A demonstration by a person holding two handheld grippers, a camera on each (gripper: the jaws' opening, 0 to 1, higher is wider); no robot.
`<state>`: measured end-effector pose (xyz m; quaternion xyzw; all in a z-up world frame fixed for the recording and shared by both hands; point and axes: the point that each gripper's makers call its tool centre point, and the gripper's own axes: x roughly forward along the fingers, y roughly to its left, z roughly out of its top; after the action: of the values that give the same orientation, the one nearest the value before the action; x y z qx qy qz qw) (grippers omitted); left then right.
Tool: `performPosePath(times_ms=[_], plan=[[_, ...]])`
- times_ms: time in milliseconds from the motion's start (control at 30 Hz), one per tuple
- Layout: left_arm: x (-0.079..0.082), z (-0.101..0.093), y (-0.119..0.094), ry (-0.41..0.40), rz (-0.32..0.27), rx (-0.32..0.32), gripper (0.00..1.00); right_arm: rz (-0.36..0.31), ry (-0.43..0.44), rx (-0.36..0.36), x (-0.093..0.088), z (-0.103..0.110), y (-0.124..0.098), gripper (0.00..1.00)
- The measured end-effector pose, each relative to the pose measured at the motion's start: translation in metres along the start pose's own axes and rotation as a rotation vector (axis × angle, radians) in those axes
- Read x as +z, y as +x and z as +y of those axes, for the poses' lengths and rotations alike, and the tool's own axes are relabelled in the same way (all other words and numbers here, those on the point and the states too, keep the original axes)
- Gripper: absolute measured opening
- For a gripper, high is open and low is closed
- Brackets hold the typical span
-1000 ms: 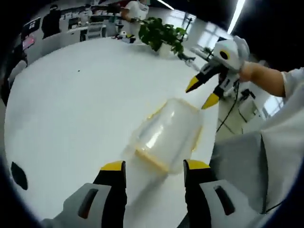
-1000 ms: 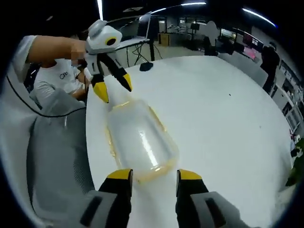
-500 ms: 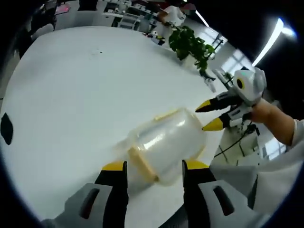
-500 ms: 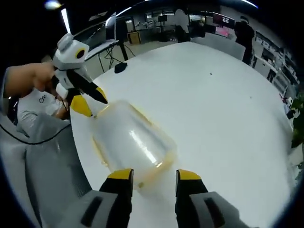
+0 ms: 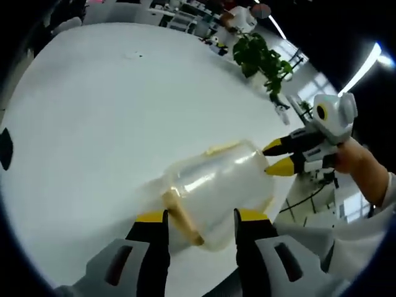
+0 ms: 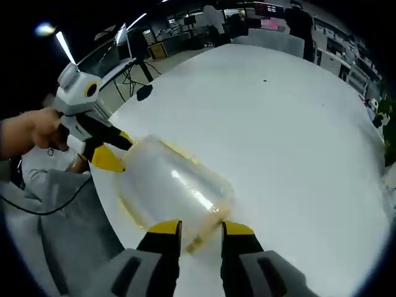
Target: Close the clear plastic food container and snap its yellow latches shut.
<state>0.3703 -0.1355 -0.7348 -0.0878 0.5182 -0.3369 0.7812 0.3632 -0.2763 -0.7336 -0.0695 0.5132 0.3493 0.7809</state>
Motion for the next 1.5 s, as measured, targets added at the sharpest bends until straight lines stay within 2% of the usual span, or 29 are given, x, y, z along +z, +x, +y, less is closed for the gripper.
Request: performPosePath(times_ms=[67,100,133,200,233,433,500,533,567,600,633,667,700,767,833,933,1167,1200,1300,1367,1500], plan=[[-0.001,-0.001,0.001,0.011,0.006,0.008,0.37,0.003,0.003,-0.004,0.000,0.000,0.000,0.22],[-0.007,0.004,0.002,0.020,0.040,0.036,0.33,0.010,0.003,-0.002,0.000,0.001,0.001,0.22],[-0.003,0.003,0.002,0.022,0.017,0.023,0.32,0.019,0.005,0.001,-0.001,0.002,0.001,0.22],[-0.006,0.003,-0.003,0.007,0.023,0.033,0.32,0.026,0.015,0.004,-0.001,0.001,0.001,0.22],[-0.004,0.004,-0.001,0.025,0.025,0.033,0.32,0.028,0.021,0.005,-0.001,0.001,0.001,0.22],[-0.004,0.002,0.001,0.019,0.021,0.033,0.31,0.006,0.064,0.009,-0.003,0.005,0.004,0.26],[-0.004,0.002,0.003,-0.019,0.011,0.023,0.29,0.000,0.056,0.007,-0.003,0.006,0.004,0.25],[-0.002,0.003,0.008,-0.057,-0.011,0.014,0.29,-0.039,0.027,0.038,0.006,0.009,0.007,0.25],[-0.005,0.002,0.007,-0.024,0.015,-0.006,0.29,-0.003,0.053,0.013,-0.001,0.007,0.003,0.25],[-0.005,0.003,0.007,0.011,0.009,0.008,0.29,-0.005,0.038,0.014,0.000,0.007,0.003,0.25],[-0.006,-0.001,0.006,-0.003,0.009,0.013,0.29,-0.009,0.058,0.020,0.000,0.006,0.002,0.24],[-0.006,0.001,0.005,-0.007,0.009,0.012,0.29,-0.032,0.079,0.094,0.002,0.015,0.005,0.23],[-0.006,0.002,0.006,-0.007,0.006,0.008,0.29,-0.024,0.139,0.088,-0.003,0.010,0.003,0.23],[-0.005,0.001,0.006,-0.004,0.012,0.010,0.29,-0.016,0.097,0.081,-0.004,0.008,0.001,0.23],[-0.004,0.001,0.006,-0.007,0.026,0.014,0.29,0.000,0.097,0.070,-0.004,0.010,0.002,0.24],[-0.005,0.002,0.005,-0.013,0.025,0.011,0.30,-0.005,0.131,0.085,-0.006,0.007,0.001,0.24],[-0.005,0.001,0.004,0.000,0.019,0.006,0.32,-0.008,0.144,0.087,-0.010,0.007,-0.001,0.26],[-0.005,0.000,0.004,0.007,0.019,0.003,0.32,-0.023,0.111,0.092,-0.007,0.007,0.000,0.27],[-0.005,0.000,0.004,0.049,0.010,0.012,0.33,-0.026,0.101,0.109,-0.010,0.008,0.000,0.28],[-0.006,-0.003,0.003,0.113,0.013,0.001,0.34,-0.023,0.083,0.119,-0.011,0.008,-0.001,0.28],[0.000,-0.006,-0.004,0.133,-0.017,-0.005,0.36,-0.036,0.080,0.109,-0.009,0.004,-0.007,0.24]])
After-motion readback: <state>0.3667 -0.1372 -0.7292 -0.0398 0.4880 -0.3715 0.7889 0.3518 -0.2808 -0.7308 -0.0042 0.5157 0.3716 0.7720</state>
